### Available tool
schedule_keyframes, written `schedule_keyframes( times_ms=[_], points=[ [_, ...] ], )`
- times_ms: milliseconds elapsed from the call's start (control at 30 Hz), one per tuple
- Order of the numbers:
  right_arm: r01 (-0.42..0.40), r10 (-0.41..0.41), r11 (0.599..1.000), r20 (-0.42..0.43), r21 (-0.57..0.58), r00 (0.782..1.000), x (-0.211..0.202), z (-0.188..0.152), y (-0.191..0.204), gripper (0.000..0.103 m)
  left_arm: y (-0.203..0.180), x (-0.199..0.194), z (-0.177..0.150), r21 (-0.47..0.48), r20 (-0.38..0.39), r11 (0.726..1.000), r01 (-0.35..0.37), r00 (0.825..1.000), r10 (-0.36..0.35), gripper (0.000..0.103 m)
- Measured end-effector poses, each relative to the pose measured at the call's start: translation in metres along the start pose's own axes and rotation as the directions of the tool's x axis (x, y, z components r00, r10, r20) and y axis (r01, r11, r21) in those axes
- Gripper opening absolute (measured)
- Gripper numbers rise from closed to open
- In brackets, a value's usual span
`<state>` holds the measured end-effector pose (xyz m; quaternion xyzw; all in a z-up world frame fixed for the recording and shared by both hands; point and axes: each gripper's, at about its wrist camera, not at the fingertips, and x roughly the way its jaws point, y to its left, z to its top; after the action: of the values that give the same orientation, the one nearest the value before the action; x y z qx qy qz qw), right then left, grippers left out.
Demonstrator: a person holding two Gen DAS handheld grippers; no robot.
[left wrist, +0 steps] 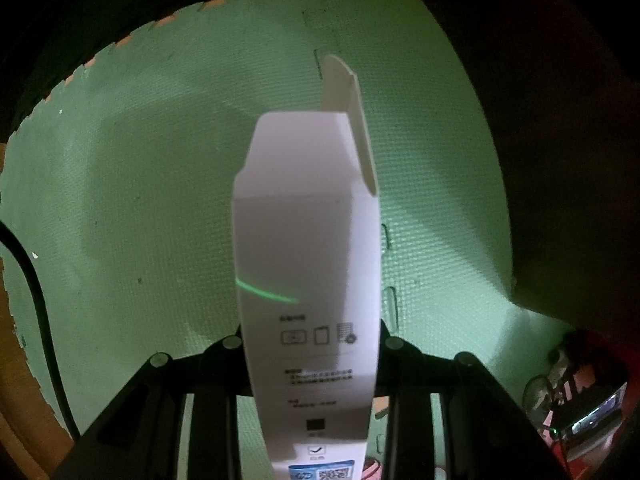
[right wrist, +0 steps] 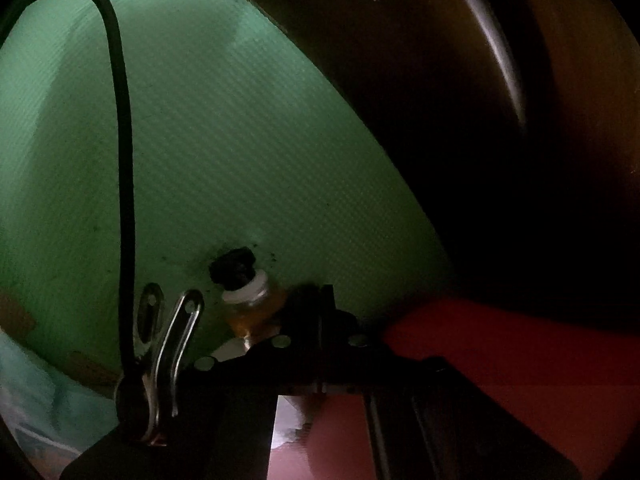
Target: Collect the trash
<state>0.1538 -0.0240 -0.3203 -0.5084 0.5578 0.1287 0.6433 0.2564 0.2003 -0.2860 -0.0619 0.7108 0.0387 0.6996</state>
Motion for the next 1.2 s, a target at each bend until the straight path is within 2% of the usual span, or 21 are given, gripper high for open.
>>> schedule_keyframes(
  times_ms=[200, 467, 567, 633, 700, 767, 800, 833, 1000, 1067, 1200],
  points=[
    [0.012, -0.007, 0.998, 0.075, -0.068, 0.997, -0.038, 0.005, 0.014, 0.001, 0.003, -0.013, -0.004, -0.011, 0.008, 1.0, 0.004, 1.0, -0.004, 0.033],
    [0.002, 0.014, 0.994, 0.149, -0.107, 0.989, -0.086, 0.002, 0.013, 0.001, 0.007, -0.058, -0.018, 0.011, 0.055, 1.0, -0.021, 0.998, 0.02, 0.033],
    [-0.009, 0.024, 0.992, 0.118, -0.126, 0.993, -0.091, 0.0, 0.013, 0.001, 0.007, -0.073, -0.023, 0.01, 0.064, 1.0, -0.017, 0.998, 0.016, 0.033],
    [0.006, 0.007, 0.991, 0.095, -0.133, 0.995, -0.083, -0.007, 0.018, 0.002, 0.006, -0.081, -0.029, 0.019, 0.073, 1.0, -0.019, 0.997, 0.018, 0.033],
    [-0.006, 0.016, 0.992, 0.077, -0.126, 0.997, -0.074, -0.03, 0.022, 0.003, 0.005, -0.089, -0.03, 0.027, 0.078, 0.999, -0.019, 0.997, 0.017, 0.033],
    [-0.031, 0.04, 0.992, 0.078, -0.12, 0.996, -0.068, -0.036, 0.018, 0.012, 0.007, -0.097, -0.034, 0.015, 0.073, 1.0, -0.002, 0.997, 0.001, 0.033],
    [-0.035, 0.044, 0.992, 0.08, -0.119, 0.996, -0.063, -0.038, 0.015, 0.022, 0.008, -0.099, -0.036, 0.007, 0.071, 1.0, 0.01, 0.997, -0.011, 0.033],
    [-0.033, 0.042, 0.993, 0.076, -0.116, 0.996, -0.058, -0.039, 0.012, 0.026, 0.007, -0.103, -0.039, -0.001, 0.07, 1.0, 0.021, 0.997, -0.021, 0.033],
    [-0.046, 0.051, 0.996, 0.062, -0.082, 0.997, -0.038, -0.024, 0.006, 0.026, 0.004, -0.124, -0.044, -0.019, 0.09, 0.999, 0.043, 0.995, -0.041, 0.033],
    [-0.04, 0.045, 0.997, 0.082, -0.06, 0.996, -0.035, -0.02, 0.0, 0.027, 0.002, -0.136, -0.049, -0.029, 0.104, 0.997, 0.07, 0.992, -0.067, 0.033],
    [-0.088, 0.086, 0.996, 0.048, 0.026, 0.995, -0.026, -0.019, -0.016, 0.027, -0.004, -0.153, -0.053, -0.032, 0.121, 0.996, 0.083, 0.99, -0.078, 0.033]
  ],
)
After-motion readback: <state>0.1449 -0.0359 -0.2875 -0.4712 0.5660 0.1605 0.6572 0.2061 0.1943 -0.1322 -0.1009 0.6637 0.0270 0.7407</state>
